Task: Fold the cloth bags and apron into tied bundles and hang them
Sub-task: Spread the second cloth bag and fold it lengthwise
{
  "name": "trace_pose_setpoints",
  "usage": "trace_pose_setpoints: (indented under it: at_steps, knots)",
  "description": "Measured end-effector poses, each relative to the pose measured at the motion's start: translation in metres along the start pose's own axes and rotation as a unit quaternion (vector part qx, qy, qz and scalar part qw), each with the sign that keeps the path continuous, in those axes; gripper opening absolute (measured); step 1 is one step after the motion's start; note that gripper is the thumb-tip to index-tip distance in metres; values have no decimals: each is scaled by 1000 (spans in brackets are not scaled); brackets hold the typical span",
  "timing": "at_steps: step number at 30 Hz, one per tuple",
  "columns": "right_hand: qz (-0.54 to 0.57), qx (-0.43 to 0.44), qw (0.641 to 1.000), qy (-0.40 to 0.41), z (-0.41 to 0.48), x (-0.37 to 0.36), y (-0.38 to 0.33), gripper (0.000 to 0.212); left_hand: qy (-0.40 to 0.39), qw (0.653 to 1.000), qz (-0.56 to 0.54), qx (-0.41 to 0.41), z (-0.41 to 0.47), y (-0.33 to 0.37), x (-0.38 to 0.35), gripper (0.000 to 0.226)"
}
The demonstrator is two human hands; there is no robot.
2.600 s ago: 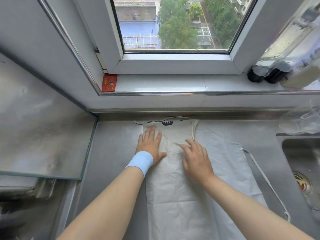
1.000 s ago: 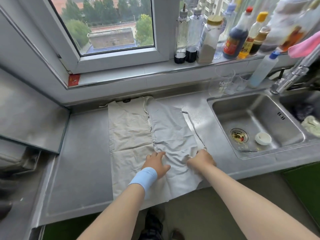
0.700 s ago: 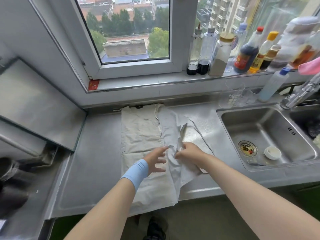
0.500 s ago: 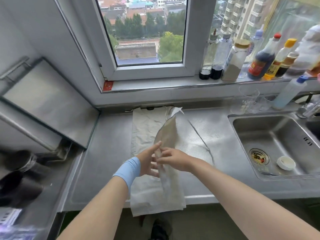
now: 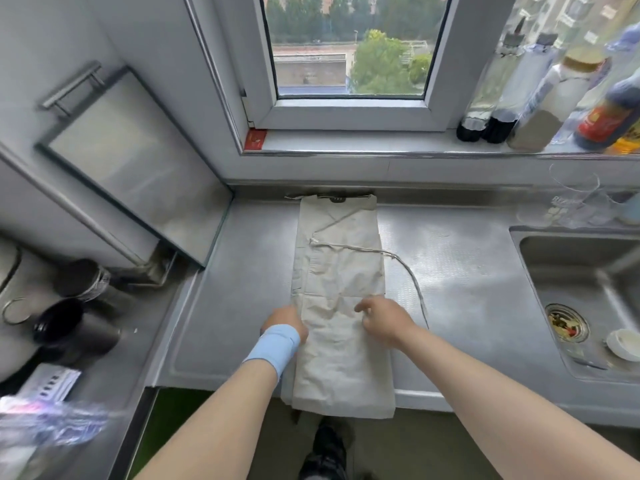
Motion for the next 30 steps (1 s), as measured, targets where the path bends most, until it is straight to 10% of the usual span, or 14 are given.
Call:
trace_pose_setpoints:
  at_steps: [7, 15, 19, 25, 30]
  knots:
    - [9, -7, 995, 104, 46, 58, 2, 38, 51, 976, -54, -206, 39, 90, 34, 32]
    - [-102, -25, 992, 68, 118, 71, -11, 57, 26, 970, -28, -241, 107, 123, 51, 61]
    - [-198, -57, 975, 83, 135, 70, -14, 27, 12, 960, -71, -270, 128, 124, 55, 69]
    - [290, -61, 954, -44, 147, 58, -54, 21, -3, 961, -156, -230, 144, 110, 64, 55]
    - [342, -40, 936, -69, 164, 59, -90, 7, 84, 954, -278, -79, 155, 47, 109, 16]
Point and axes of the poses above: each hand's wrist, its own z-axis towards the middle knuckle, its own x-axis out of the back of the hand, y = z × x, the point moved 9 cm from there along z, towards the middle knuckle, and after that the axes turned 7 degrees about -x, right-handed, at the moved point
